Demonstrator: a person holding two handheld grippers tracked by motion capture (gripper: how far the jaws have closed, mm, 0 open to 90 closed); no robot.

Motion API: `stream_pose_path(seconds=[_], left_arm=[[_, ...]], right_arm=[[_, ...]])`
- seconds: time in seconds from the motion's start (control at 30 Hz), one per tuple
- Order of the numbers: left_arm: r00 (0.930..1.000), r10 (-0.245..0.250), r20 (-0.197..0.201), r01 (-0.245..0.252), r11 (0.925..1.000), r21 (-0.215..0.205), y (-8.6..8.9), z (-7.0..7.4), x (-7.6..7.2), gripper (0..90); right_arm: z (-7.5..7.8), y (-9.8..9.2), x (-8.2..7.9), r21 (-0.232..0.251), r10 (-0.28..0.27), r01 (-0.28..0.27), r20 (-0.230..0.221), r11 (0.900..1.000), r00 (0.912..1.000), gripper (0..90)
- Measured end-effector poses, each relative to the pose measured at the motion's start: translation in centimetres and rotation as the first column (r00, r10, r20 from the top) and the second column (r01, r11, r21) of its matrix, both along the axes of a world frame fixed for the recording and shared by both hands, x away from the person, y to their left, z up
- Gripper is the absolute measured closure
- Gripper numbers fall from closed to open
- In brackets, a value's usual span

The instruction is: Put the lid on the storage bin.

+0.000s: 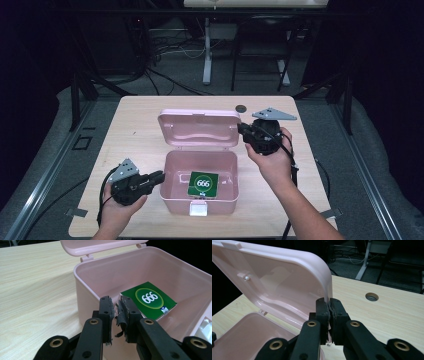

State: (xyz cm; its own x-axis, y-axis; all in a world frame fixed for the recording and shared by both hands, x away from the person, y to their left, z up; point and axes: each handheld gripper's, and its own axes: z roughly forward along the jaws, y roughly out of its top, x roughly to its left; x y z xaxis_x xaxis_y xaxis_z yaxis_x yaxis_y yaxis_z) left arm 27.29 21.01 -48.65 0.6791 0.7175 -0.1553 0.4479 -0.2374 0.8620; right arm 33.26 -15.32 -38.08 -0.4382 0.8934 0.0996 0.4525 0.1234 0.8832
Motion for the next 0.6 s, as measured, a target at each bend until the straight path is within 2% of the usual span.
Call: stream_pose_path(seconds=[0.2, 0.37, 0.5, 0.6], left_arm=[[1.0, 0.001, 0.0, -0.001, 1.0, 0.0, 0.0, 0.0, 0.0, 79.8], [1.0, 0.001, 0.003, -0.001, 1.0, 0.003, 0.0, 0.0, 0.0, 79.5], [0.9999, 0.005, 0.01, -0.005, 0.9999, 0.009, -0.1, 0.0, 0.0, 79.2], [1.0, 0.0, 0.007, -0.001, 0.9999, 0.014, -0.1, 0.0, 0.0, 79.1]], right_arm=[[-0.3, 0.0, -1.1, 0.011, 0.002, -0.002, 0.02, 1.0, 0.9998, 85.9], [-0.9, 0.0, -1.9, 0.019, -0.007, 0.006, 0.056, 1.0, 0.9984, 85.8], [-1.2, 0.2, -2.7, 0.001, -0.017, 0.016, 0.087, 1.0, 0.9961, 86.0], [-1.3, 0.2, -3.1, 0.001, -0.016, 0.016, 0.088, 1.0, 0.9959, 85.8]])
